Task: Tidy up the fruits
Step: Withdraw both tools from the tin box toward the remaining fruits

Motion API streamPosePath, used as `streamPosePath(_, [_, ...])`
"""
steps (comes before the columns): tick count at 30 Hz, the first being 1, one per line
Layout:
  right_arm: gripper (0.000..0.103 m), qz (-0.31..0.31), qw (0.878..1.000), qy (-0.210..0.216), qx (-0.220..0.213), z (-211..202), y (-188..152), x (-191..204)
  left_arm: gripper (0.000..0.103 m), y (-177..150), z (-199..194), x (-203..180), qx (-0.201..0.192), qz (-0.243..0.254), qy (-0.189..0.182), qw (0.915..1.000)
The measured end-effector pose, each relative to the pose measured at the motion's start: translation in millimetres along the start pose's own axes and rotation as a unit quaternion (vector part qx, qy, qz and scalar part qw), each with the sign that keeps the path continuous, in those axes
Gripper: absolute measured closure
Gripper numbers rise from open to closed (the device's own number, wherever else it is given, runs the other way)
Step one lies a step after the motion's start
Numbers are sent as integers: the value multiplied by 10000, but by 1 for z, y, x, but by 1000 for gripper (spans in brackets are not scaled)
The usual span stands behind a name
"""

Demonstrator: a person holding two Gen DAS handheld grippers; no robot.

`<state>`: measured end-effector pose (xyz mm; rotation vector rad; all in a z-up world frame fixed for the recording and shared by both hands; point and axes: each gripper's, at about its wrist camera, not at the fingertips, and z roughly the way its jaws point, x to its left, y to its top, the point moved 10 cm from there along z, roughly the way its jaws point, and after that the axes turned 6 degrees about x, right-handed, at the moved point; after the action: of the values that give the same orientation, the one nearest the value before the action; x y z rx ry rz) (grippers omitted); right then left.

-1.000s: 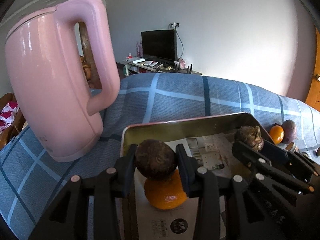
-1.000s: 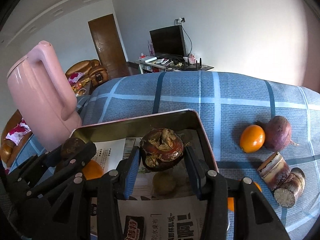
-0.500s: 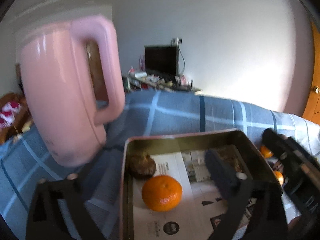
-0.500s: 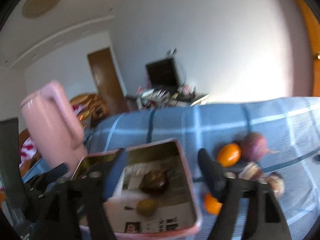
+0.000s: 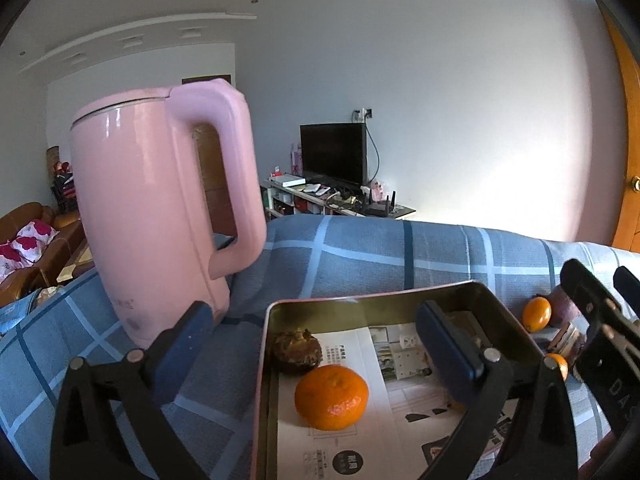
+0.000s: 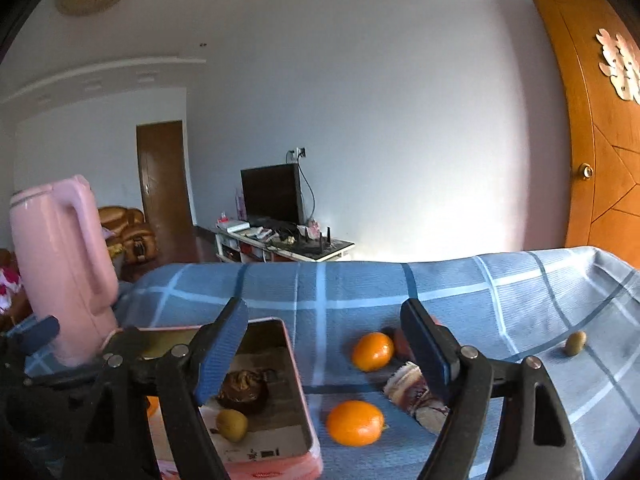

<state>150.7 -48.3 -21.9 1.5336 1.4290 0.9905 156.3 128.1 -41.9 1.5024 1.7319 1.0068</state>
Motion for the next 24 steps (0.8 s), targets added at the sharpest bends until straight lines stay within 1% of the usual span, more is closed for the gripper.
streamPosePath(11, [23, 11, 9999, -57, -113, -18, -4, -14, 0, -2, -18, -3, -226, 48, 112, 9997])
streamPosePath(20, [23, 1, 9999, -80, -105, -32, -9, -22, 0, -9, -38, -1, -331, -153, 29, 9993])
streamPosePath(24, [23, -10, 9999, -89, -103, -39, -11, -28, 0, -12, -44, -6, -335, -121, -36, 9994])
